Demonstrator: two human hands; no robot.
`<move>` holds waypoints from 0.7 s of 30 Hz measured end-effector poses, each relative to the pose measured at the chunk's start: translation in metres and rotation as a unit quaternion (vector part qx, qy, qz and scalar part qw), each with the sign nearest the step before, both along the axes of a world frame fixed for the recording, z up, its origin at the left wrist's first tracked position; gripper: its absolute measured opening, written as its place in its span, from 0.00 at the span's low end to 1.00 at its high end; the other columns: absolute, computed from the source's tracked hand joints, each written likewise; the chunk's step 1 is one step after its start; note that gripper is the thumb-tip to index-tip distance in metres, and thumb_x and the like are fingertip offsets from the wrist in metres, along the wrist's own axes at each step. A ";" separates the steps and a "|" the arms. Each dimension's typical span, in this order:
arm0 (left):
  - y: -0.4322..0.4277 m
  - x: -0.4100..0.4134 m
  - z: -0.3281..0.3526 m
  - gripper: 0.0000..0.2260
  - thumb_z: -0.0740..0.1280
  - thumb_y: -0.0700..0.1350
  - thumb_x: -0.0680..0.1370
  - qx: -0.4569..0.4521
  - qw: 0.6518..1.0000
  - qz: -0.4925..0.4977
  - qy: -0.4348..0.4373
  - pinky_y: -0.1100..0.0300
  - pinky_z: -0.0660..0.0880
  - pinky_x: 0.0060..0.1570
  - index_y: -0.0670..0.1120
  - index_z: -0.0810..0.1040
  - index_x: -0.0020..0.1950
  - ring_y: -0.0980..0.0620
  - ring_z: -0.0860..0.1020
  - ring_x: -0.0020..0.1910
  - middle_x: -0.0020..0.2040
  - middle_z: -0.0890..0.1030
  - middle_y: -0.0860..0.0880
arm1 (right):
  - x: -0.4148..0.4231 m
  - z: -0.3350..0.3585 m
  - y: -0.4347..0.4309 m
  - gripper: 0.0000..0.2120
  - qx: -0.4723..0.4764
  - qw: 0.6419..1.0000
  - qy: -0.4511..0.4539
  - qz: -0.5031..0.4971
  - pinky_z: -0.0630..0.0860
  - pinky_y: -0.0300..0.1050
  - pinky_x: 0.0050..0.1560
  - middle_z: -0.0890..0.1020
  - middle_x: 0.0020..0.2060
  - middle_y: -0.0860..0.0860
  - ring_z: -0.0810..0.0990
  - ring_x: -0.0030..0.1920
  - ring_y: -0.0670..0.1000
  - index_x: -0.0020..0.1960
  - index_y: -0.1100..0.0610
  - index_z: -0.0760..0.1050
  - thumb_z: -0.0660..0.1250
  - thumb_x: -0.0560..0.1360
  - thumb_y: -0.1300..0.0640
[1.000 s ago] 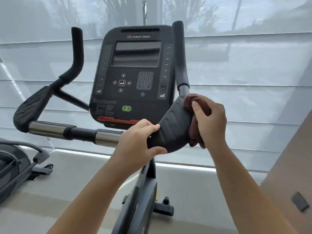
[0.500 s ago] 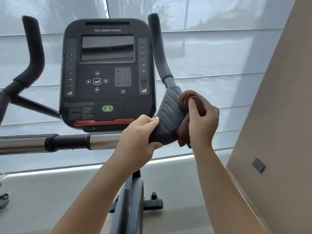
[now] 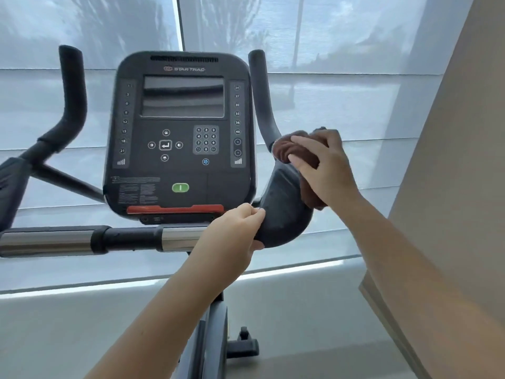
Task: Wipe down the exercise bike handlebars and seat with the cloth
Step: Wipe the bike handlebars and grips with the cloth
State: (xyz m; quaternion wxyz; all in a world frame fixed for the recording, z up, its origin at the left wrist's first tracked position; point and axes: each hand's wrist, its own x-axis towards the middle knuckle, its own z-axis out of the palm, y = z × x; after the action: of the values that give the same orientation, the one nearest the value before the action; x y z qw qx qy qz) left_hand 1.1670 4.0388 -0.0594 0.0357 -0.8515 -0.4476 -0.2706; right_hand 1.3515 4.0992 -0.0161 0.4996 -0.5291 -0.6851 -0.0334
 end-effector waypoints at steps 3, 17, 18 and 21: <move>-0.003 -0.003 -0.002 0.17 0.71 0.38 0.70 0.013 0.999 0.000 -0.032 0.53 0.72 0.43 0.39 0.75 0.58 0.45 0.74 0.48 0.50 0.78 0.45 | -0.007 0.012 0.023 0.15 -0.107 0.987 -0.114 0.037 0.65 0.48 0.65 0.72 0.56 0.55 0.72 0.58 0.58 0.60 0.51 0.76 0.67 0.73 0.55; -0.010 0.002 -0.013 0.18 0.76 0.31 0.61 0.071 0.996 0.018 -0.059 0.54 0.78 0.33 0.36 0.79 0.50 0.43 0.78 0.39 0.40 0.81 0.43 | -0.021 0.012 0.016 0.13 -0.085 0.981 -0.176 0.020 0.68 0.49 0.59 0.74 0.53 0.55 0.72 0.54 0.60 0.57 0.50 0.78 0.66 0.74 0.54; -0.012 0.002 -0.012 0.18 0.76 0.31 0.62 0.071 0.996 0.018 -0.056 0.53 0.79 0.32 0.35 0.79 0.50 0.43 0.79 0.40 0.40 0.82 0.42 | -0.023 0.010 0.012 0.12 -0.086 0.979 -0.183 0.020 0.67 0.47 0.58 0.74 0.53 0.54 0.71 0.54 0.60 0.57 0.50 0.78 0.66 0.73 0.53; -0.025 -0.004 -0.013 0.19 0.77 0.33 0.61 0.084 0.996 0.017 -0.034 0.50 0.80 0.37 0.35 0.79 0.50 0.42 0.81 0.44 0.45 0.82 0.40 | -0.025 -0.013 -0.029 0.13 -0.048 0.979 -0.186 0.067 0.69 0.48 0.53 0.76 0.50 0.55 0.73 0.49 0.59 0.56 0.52 0.78 0.68 0.72 0.54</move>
State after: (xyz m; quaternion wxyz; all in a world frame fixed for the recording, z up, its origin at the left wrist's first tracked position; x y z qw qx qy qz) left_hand 1.1631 4.0135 -0.0724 0.0966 -0.8281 -0.4388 -0.3351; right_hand 1.3264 4.0707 -0.0291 0.3385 -0.4901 -0.8006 -0.0651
